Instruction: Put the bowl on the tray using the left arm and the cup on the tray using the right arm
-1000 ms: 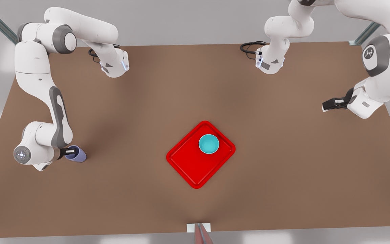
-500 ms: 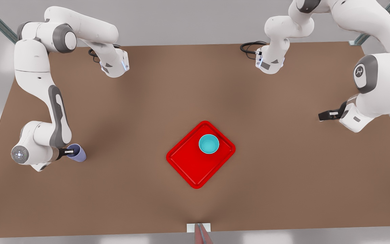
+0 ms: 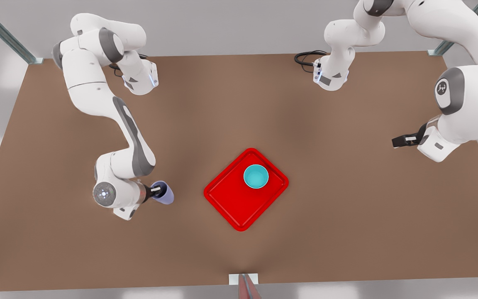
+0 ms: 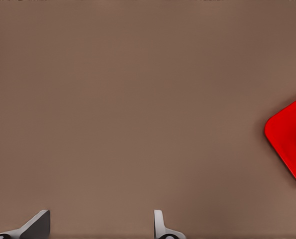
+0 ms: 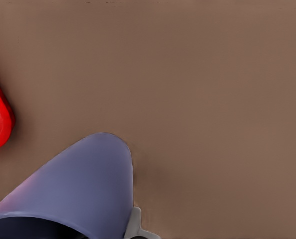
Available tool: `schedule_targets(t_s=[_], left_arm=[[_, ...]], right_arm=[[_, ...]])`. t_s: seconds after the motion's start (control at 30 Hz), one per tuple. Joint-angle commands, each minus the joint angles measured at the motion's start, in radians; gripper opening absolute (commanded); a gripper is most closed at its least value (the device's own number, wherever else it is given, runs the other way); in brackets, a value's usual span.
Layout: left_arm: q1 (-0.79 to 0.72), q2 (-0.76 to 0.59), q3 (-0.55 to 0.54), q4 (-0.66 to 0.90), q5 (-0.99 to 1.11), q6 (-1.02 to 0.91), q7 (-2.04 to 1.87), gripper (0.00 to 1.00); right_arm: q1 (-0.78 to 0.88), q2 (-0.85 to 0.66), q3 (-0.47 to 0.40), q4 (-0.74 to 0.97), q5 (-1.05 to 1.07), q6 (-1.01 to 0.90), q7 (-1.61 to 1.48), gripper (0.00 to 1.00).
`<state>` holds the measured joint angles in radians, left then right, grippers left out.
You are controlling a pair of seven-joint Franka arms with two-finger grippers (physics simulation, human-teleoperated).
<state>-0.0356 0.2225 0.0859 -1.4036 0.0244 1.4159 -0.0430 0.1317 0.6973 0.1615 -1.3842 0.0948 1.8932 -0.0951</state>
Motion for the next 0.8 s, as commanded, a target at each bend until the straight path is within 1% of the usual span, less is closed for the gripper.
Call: schedule_targets(t_s=[0.0, 0.07, 0.1, 0.13, 0.17, 0.2, 0.23, 0.27, 0.3, 0.33, 0.37, 0.57, 0.6, 0.63, 0.67, 0.73, 0.77], left_arm=[[-0.001, 0.000, 0.000, 0.000, 0.000, 0.000, 0.000, 1.00], [-0.003, 0.000, 0.000, 0.000, 0.002, 0.000, 0.000, 1.00], [-0.004, 0.001, 0.000, 0.000, 0.002, 0.000, 0.002, 1.00], [-0.001, 0.000, 0.000, 0.000, 0.002, 0.000, 0.002, 1.00], [-0.003, 0.001, 0.000, 0.000, 0.002, 0.000, 0.002, 1.00], [-0.003, 0.001, 0.000, 0.000, 0.000, 0.000, 0.000, 1.00], [-0.003, 0.000, 0.000, 0.000, 0.000, 0.000, 0.000, 1.00], [-0.003, 0.000, 0.000, 0.000, 0.000, 0.000, 0.000, 1.00], [-0.003, 0.000, 0.000, 0.000, 0.000, 0.000, 0.000, 1.00], [-0.004, 0.001, 0.000, 0.000, 0.000, 0.000, 0.000, 1.00], [-0.004, 0.001, 0.000, -0.002, 0.000, 0.000, 0.000, 1.00], [-0.001, 0.001, 0.000, -0.002, 0.000, 0.000, 0.000, 1.00], [-0.001, 0.001, 0.000, -0.002, 0.000, 0.000, 0.000, 1.00], [-0.001, 0.001, 0.000, -0.002, 0.000, 0.000, 0.000, 1.00], [-0.001, 0.001, 0.000, -0.002, 0.000, 0.000, 0.000, 1.00], [-0.001, 0.001, 0.000, -0.002, 0.000, 0.000, 0.000, 1.00], [-0.003, 0.001, 0.000, -0.002, 0.000, 0.000, 0.000, 1.00]], right_arm=[[0.015, 0.008, -0.002, 0.014, -0.003, -0.002, 0.009, 0.27], [0.101, 0.044, -0.003, 0.073, 0.028, 0.001, 0.081, 0.27], [0.152, 0.068, -0.020, 0.116, 0.040, 0.000, 0.118, 0.27], [0.236, 0.087, -0.108, 0.146, 0.103, -0.002, 0.127, 0.27], [0.351, 0.110, -0.226, 0.177, 0.204, -0.005, 0.129, 0.27], [0.445, 0.136, -0.321, 0.209, 0.286, -0.006, 0.143, 0.27], [0.503, 0.159, -0.375, 0.231, 0.326, -0.008, 0.166, 0.27], [0.526, 0.186, -0.382, 0.254, 0.332, -0.008, 0.209, 0.27], [0.563, 0.211, -0.410, 0.280, 0.341, -0.008, 0.235, 0.27], [0.597, 0.232, -0.456, 0.281, 0.379, -0.009, 0.235, 0.27], [0.608, 0.241, -0.467, 0.281, 0.391, -0.008, 0.236, 0.28], [0.637, 0.257, -0.465, 0.281, 0.393, -0.008, 0.288, 0.30], [0.641, 0.274, -0.465, 0.283, 0.393, -0.006, 0.296, 0.42], [0.641, 0.275, -0.467, 0.289, 0.393, -0.008, 0.296, 0.69], [0.641, 0.275, -0.467, 0.289, 0.393, -0.006, 0.296, 0.88], [0.640, 0.275, -0.473, 0.290, 0.393, -0.008, 0.294, 0.93], [0.640, 0.275, -0.473, 0.291, 0.393, -0.006, 0.294, 1.00]])
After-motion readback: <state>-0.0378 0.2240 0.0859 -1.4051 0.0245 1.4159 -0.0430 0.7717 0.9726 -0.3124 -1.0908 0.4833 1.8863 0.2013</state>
